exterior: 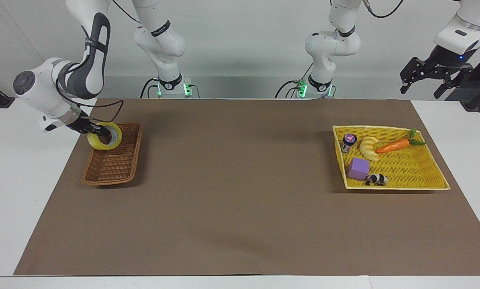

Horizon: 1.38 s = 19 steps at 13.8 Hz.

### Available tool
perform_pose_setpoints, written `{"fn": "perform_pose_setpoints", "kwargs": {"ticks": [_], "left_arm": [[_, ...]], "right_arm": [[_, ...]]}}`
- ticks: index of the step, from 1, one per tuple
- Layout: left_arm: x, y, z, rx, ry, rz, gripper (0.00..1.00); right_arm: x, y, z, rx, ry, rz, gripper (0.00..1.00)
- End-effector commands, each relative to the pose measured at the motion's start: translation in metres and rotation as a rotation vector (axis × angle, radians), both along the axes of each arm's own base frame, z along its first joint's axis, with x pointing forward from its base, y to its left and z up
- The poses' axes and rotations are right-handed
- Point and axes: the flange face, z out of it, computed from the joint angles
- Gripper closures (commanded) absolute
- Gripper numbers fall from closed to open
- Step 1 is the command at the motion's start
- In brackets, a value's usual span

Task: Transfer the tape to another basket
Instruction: 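Lower the tape into the wicker basket and open the right gripper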

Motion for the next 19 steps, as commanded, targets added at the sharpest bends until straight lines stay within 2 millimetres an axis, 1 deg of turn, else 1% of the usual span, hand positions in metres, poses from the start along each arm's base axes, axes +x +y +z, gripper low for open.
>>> {"fn": "perform_pose_setpoints", "kwargs": {"ticks": [1, 4, 6, 8, 10, 11, 16, 18, 19], "left_arm": [[-0.006, 0.000, 0.002, 0.014, 0.004, -0.010, 0.00], [-0.006, 0.000, 0.002, 0.014, 0.004, -0.010, 0.00], [-0.006, 0.000, 0.002, 0.014, 0.004, -0.010, 0.00], [-0.006, 0.000, 0.002, 0.014, 0.004, -0.010, 0.00], [-0.006, 0.000, 0.002, 0.014, 0.004, -0.010, 0.00], [-0.006, 0.000, 0.002, 0.014, 0.004, -0.010, 0.00], [-0.006, 0.000, 0.002, 0.014, 0.004, -0.010, 0.00], [-0.006, 0.000, 0.002, 0.014, 0.004, -0.010, 0.00], [-0.006, 0.000, 0.002, 0.014, 0.004, -0.010, 0.00]], "right_arm": [[0.003, 0.008, -0.001, -0.011, -0.001, 0.038, 0.00], [0.004, 0.012, 0.000, -0.008, 0.011, 0.040, 0.00], [0.006, 0.013, 0.007, -0.012, -0.002, 0.046, 0.00], [0.008, 0.019, 0.015, -0.014, -0.004, 0.049, 0.00], [0.009, 0.023, 0.018, -0.015, -0.006, 0.056, 0.00], [0.011, 0.026, 0.019, -0.017, -0.007, 0.065, 0.00], [0.007, 0.028, 0.018, -0.016, -0.005, 0.063, 0.00], [0.012, 0.031, 0.023, -0.018, -0.009, 0.072, 0.00], [0.018, 0.035, 0.032, -0.025, -0.026, 0.085, 0.00]]}}
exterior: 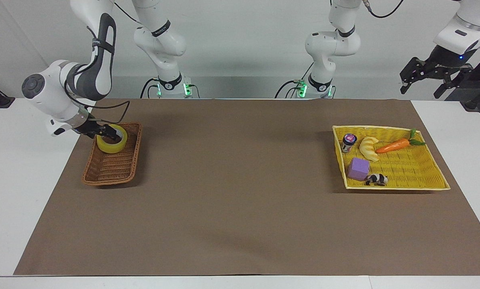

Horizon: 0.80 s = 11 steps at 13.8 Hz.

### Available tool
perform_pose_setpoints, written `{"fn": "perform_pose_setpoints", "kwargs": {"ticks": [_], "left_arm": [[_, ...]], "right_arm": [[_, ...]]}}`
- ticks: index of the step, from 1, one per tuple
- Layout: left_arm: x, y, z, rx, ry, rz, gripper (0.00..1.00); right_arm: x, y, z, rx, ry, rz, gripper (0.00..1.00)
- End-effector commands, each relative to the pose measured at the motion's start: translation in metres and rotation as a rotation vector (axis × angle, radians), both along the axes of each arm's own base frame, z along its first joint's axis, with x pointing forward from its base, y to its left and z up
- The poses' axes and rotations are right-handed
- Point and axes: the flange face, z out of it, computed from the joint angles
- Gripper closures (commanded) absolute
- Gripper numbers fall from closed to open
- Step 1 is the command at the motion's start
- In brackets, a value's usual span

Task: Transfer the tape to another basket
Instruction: 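Lower the tape into the wicker basket and open the right gripper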

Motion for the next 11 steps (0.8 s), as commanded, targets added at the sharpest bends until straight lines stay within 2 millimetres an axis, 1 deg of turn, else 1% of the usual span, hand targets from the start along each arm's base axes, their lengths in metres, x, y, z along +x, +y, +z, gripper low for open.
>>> {"fn": "perform_pose_setpoints", "kwargs": {"ticks": [1, 3, 5, 6, 7, 8, 9, 11], "left_arm": [[-0.006, 0.000, 0.002, 0.014, 0.004, -0.010, 0.00], [-0.006, 0.000, 0.002, 0.014, 0.004, -0.010, 0.00], [-0.006, 0.000, 0.002, 0.014, 0.004, -0.010, 0.00], [-0.006, 0.000, 0.002, 0.014, 0.004, -0.010, 0.00], [-0.006, 0.000, 0.002, 0.014, 0.004, -0.010, 0.00], [-0.006, 0.000, 0.002, 0.014, 0.004, -0.010, 0.00], [-0.006, 0.000, 0.002, 0.014, 0.004, -0.010, 0.00], [-0.006, 0.000, 0.002, 0.014, 0.004, -0.010, 0.00]], "right_arm": [[0.010, 0.011, 0.027, -0.026, -0.024, 0.033, 0.00], [0.027, 0.030, 0.047, -0.047, -0.052, 0.034, 0.00], [0.047, 0.054, 0.058, -0.092, -0.075, 0.035, 0.00], [0.056, 0.063, 0.067, -0.119, -0.092, 0.055, 0.00], [0.064, 0.071, 0.082, -0.143, -0.124, 0.079, 0.00], [0.073, 0.084, 0.091, -0.152, -0.147, 0.103, 0.00], [0.081, 0.096, 0.096, -0.154, -0.158, 0.116, 0.00], [0.085, 0.113, 0.104, -0.162, -0.179, 0.111, 0.00]]}}
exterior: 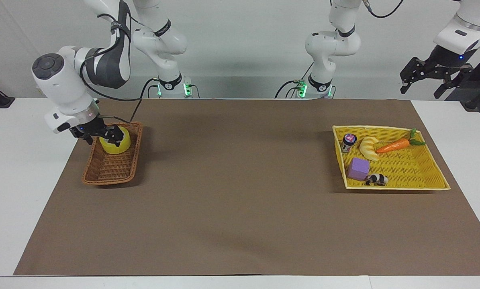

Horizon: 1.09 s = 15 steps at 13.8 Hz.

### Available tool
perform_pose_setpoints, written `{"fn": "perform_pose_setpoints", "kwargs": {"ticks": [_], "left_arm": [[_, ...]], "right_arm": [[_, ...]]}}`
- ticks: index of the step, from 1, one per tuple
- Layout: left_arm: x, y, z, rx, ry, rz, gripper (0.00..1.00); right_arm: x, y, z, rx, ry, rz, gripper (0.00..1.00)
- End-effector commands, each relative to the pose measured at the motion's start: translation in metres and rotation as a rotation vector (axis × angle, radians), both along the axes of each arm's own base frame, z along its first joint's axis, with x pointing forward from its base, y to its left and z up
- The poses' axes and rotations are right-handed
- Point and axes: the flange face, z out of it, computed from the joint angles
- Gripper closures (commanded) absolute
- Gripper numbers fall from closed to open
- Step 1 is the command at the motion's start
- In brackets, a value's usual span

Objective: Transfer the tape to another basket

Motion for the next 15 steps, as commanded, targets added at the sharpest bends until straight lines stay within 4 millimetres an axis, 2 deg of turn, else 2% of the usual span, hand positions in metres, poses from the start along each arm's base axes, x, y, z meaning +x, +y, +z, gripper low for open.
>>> {"fn": "perform_pose_setpoints", "kwargs": {"ticks": [1, 2, 4, 6, 8, 9, 12, 15], "left_arm": [[-0.006, 0.000, 0.002, 0.014, 0.004, -0.010, 0.00], [-0.006, 0.000, 0.002, 0.014, 0.004, -0.010, 0.00], [-0.006, 0.000, 0.002, 0.014, 0.004, -0.010, 0.00], [-0.006, 0.000, 0.002, 0.014, 0.006, -0.010, 0.00], [-0.006, 0.000, 0.002, 0.014, 0.004, -0.010, 0.00], [-0.006, 0.000, 0.002, 0.014, 0.004, -0.010, 0.00], [-0.006, 0.000, 0.002, 0.014, 0.004, -0.010, 0.00], [-0.006, 0.000, 0.002, 0.014, 0.004, -0.010, 0.00]], "right_arm": [[0.015, 0.022, 0.015, -0.044, -0.022, 0.012, 0.00], [0.022, 0.030, 0.037, -0.049, -0.063, 0.022, 0.00], [0.024, 0.048, 0.056, -0.030, -0.089, -0.008, 0.00], [0.029, 0.068, 0.087, -0.009, -0.147, -0.034, 0.00], [0.019, 0.079, 0.119, 0.027, -0.145, -0.038, 0.00], [0.012, 0.080, 0.129, 0.029, -0.111, -0.024, 0.00], [-0.007, 0.094, 0.142, 0.030, 0.005, 0.065, 0.00], [-0.028, 0.094, 0.165, 0.030, 0.036, 0.066, 0.00]]}}
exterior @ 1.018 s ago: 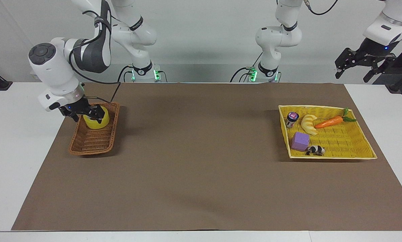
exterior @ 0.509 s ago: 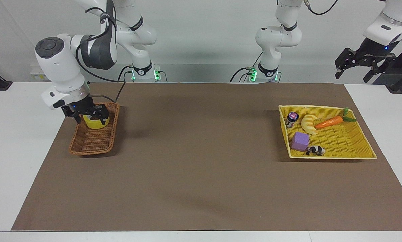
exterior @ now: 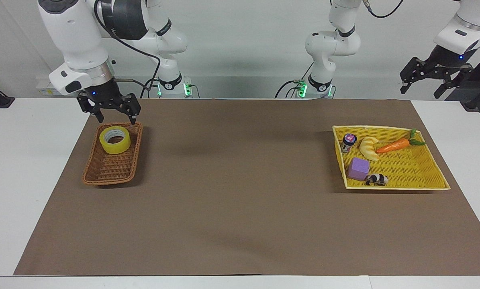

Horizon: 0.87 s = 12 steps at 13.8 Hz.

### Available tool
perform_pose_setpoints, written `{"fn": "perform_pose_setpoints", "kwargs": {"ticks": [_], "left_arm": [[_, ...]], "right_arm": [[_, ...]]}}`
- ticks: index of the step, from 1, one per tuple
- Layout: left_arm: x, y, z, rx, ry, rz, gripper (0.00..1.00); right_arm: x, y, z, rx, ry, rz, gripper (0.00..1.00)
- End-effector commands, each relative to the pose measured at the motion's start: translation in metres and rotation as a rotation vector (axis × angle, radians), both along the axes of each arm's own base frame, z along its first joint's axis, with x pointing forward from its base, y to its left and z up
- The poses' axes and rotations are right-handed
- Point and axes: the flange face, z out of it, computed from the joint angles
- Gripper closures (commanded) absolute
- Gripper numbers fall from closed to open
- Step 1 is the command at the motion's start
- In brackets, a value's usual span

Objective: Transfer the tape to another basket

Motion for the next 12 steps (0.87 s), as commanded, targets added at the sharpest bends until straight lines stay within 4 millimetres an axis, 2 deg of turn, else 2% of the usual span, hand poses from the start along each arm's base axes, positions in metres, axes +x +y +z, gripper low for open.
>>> {"fn": "perform_pose_setpoints", "kwargs": {"ticks": [1, 2, 5, 12], "left_arm": [[-0.006, 0.000, 0.002, 0.014, 0.005, -0.010, 0.00], [-0.006, 0.000, 0.002, 0.014, 0.005, -0.010, 0.00], [-0.006, 0.000, 0.002, 0.014, 0.005, -0.010, 0.00], [-0.006, 0.000, 0.002, 0.014, 0.005, -0.010, 0.00]], "right_arm": [[-0.017, -0.002, 0.023, 0.022, 0.018, 0.020, 0.00], [-0.022, -0.002, 0.030, 0.026, 0.000, 0.019, 0.00], [-0.029, -0.012, 0.028, 0.108, 0.005, -0.009, 0.00], [-0.029, -0.012, 0.029, 0.099, 0.002, -0.010, 0.00]]}}
